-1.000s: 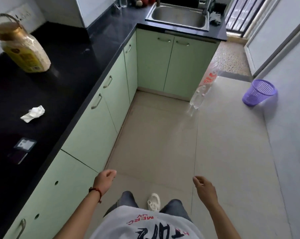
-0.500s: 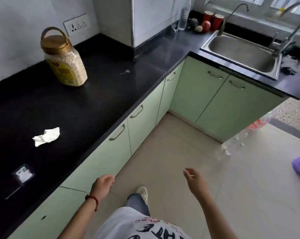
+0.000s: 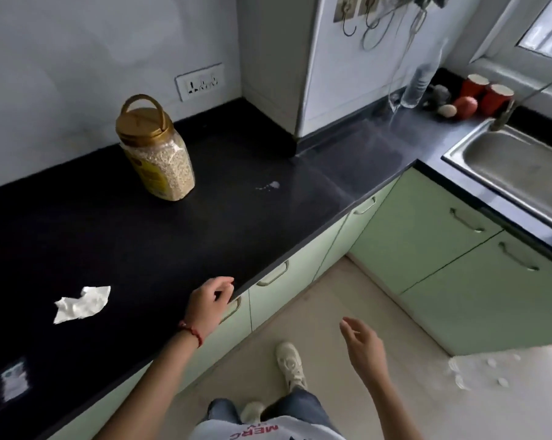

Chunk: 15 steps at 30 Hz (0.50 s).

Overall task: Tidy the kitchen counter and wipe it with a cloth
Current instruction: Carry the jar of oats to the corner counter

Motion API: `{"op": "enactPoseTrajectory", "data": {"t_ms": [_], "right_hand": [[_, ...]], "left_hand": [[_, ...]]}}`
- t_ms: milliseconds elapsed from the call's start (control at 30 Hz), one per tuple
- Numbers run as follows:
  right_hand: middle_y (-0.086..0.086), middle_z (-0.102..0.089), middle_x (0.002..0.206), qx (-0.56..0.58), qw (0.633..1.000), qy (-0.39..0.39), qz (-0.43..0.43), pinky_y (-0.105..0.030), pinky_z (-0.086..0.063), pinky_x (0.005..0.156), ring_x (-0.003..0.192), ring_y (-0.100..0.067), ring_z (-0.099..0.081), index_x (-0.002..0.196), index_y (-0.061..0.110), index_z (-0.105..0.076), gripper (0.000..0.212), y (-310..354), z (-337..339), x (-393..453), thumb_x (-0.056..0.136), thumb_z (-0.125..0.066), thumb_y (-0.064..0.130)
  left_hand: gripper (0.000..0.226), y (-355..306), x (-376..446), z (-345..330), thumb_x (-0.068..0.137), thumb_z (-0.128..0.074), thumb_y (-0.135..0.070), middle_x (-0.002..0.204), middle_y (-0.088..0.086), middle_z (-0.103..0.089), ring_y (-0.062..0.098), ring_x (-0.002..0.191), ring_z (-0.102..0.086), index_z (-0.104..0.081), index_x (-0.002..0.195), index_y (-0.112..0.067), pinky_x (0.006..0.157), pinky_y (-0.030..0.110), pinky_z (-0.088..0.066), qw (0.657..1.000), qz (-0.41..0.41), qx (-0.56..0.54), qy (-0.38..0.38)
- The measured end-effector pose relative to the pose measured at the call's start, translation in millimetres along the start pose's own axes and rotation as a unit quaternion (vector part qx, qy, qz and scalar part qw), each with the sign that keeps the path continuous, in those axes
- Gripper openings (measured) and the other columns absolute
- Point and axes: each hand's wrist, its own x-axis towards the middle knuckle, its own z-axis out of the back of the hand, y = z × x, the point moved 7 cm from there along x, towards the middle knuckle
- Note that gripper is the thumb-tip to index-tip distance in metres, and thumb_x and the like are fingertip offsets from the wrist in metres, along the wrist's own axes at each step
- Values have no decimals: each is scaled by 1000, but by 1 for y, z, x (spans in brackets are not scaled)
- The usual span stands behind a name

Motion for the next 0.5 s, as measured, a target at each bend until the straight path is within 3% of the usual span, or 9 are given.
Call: {"op": "enactPoseTrajectory", "data": {"t_ms": [67, 133, 300, 400, 500], "right_hand": [[-9, -69, 105, 6, 999, 14, 38, -22, -41, 68, 86, -13, -58, 108, 8, -65, 25, 35, 0, 34, 89, -56, 23], [-4, -67, 99, 5, 996, 41, 82, -11, -41, 61, 85, -12, -59, 108, 9, -64, 25, 74, -4, 64, 89, -56, 23], [6, -64, 91, 4, 972, 144, 186, 3, -42, 59, 80, -3, -61, 107, 13, -64, 23, 176, -39, 122, 88, -58, 25], [4, -65, 92, -12, 951, 201, 235, -8, -48, 74, 89, -11, -64, 111, 13, -61, 29, 228, -76, 141, 86, -61, 27], [-3, -66, 109, -36, 928, 234, 286, -21, -46, 83, 101, -13, -61, 120, 14, -55, 41, 271, -119, 149, 83, -64, 30]], "left_hand": [[25, 5, 15, 10, 88, -53, -9, 114, 12, -63, 23, 106, -58, -62, 111, -3, 92, 30, -43, 997, -4, 45, -65], [30, 19, 25, 17, 87, -54, -9, 125, 15, -58, 28, 118, -52, -59, 116, -2, 101, 35, -39, 990, 25, 88, -109], [49, 60, 31, 27, 87, -55, -21, 147, 16, -35, 31, 138, -29, -43, 133, -6, 112, 44, -27, 960, 155, 172, -155], [52, 67, 34, 26, 89, -51, -26, 152, 11, -24, 27, 142, -20, -37, 137, -9, 115, 44, -20, 951, 178, 208, -145], [51, 69, 33, 24, 88, -52, -26, 151, 11, -27, 27, 141, -22, -40, 135, -9, 114, 46, -21, 947, 183, 220, -144]]}}
